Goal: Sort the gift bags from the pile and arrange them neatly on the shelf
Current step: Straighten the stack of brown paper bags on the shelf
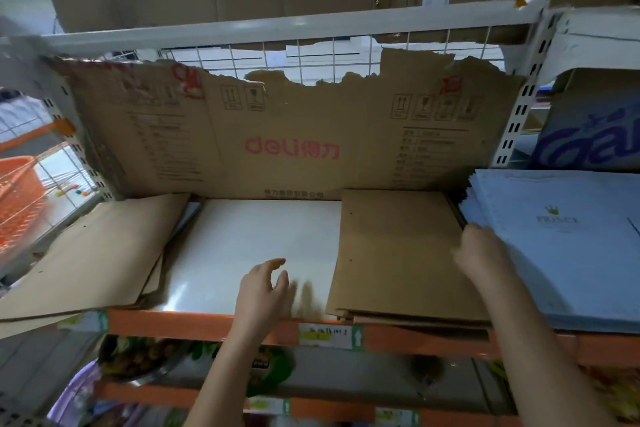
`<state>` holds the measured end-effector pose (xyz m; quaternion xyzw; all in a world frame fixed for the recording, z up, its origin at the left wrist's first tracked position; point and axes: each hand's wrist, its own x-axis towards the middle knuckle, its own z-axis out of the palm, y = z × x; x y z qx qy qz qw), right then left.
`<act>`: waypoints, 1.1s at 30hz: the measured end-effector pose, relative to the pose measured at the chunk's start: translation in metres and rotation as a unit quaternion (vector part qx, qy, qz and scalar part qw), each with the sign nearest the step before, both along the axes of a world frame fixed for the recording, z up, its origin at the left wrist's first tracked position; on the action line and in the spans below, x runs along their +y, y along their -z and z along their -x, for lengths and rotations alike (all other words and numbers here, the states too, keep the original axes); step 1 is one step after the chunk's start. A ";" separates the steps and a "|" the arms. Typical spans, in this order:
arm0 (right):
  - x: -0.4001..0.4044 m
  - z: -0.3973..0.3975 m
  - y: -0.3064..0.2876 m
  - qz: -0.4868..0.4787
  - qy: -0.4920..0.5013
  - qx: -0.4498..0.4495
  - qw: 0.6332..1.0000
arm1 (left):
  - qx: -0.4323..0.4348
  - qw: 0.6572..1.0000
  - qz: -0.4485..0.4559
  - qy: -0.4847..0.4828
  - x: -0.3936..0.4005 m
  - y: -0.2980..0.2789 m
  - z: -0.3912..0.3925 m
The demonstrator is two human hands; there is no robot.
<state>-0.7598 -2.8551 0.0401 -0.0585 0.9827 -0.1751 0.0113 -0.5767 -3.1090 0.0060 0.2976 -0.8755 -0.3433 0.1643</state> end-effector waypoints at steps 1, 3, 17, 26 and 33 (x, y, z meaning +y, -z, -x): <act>-0.002 -0.003 -0.003 -0.008 0.005 0.011 1.000 | -0.002 1.000 0.024 0.001 -0.010 -0.003 -0.004; -0.011 -0.012 -0.011 -0.017 0.002 0.034 0.999 | -0.008 0.997 0.072 -0.002 -0.032 -0.008 -0.012; -0.270 -0.117 -0.007 0.118 -0.258 -0.030 0.958 | -0.162 0.955 0.161 -0.191 -0.261 -0.021 -0.154; -0.399 -0.178 0.015 0.165 -0.301 -0.141 0.928 | -0.137 0.957 0.087 -0.242 -0.321 -0.014 -0.207; -0.441 -0.190 0.027 0.173 -0.214 -0.161 0.948 | -0.110 0.968 0.012 -0.226 -0.320 -0.007 -0.220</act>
